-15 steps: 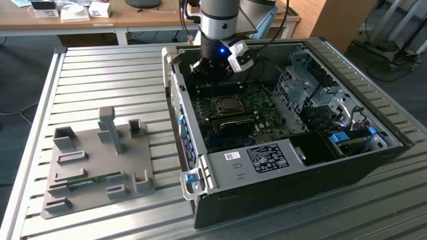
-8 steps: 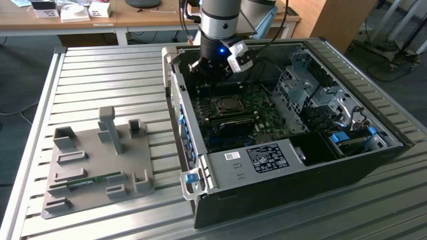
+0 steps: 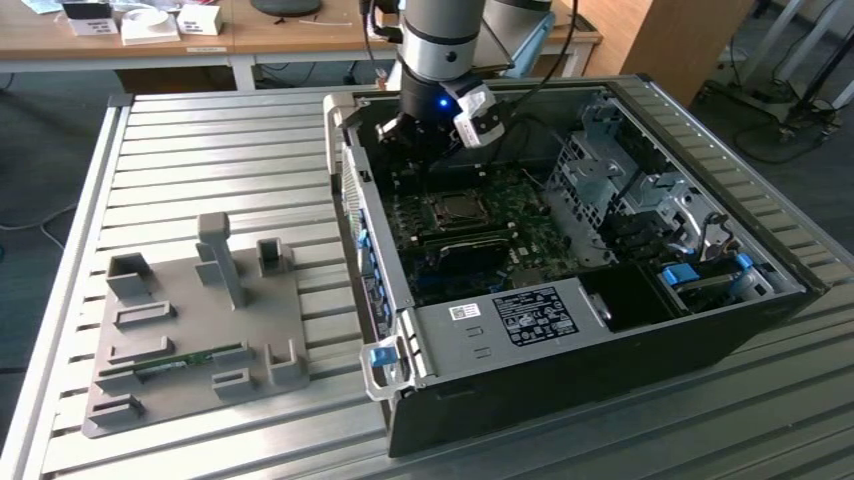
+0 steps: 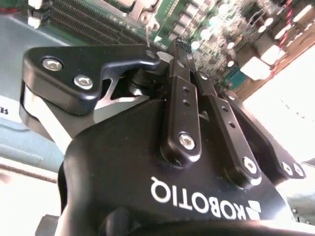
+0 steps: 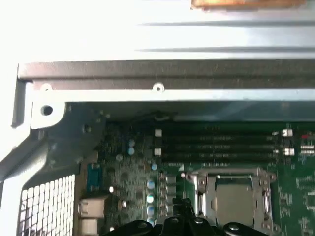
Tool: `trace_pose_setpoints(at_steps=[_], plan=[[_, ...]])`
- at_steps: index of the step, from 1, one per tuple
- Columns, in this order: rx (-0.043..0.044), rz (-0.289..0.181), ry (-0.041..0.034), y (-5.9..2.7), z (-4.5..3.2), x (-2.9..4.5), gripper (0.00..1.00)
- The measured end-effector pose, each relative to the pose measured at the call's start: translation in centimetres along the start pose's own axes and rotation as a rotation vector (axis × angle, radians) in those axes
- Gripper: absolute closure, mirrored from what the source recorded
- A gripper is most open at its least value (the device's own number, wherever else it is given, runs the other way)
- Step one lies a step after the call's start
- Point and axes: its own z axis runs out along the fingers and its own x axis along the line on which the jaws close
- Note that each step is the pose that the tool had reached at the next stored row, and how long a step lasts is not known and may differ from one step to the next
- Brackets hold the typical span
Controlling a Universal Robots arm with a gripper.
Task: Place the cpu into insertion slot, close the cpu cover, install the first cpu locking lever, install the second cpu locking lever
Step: 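Install the first cpu locking lever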
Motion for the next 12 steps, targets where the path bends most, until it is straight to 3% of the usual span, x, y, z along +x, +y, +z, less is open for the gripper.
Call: trace_pose_setpoints(at_steps=[3, 7, 12], plan=[[-0.0049, 0.0, -0.0007, 0.0, 0.0, 0.07, 0.89], [-0.0118, -0.001, -0.0079, -0.01, -0.02, 0.71, 0.89], [-0.0345, 0.0, -0.0098, -0.01, -0.02, 0.98, 0.89]])
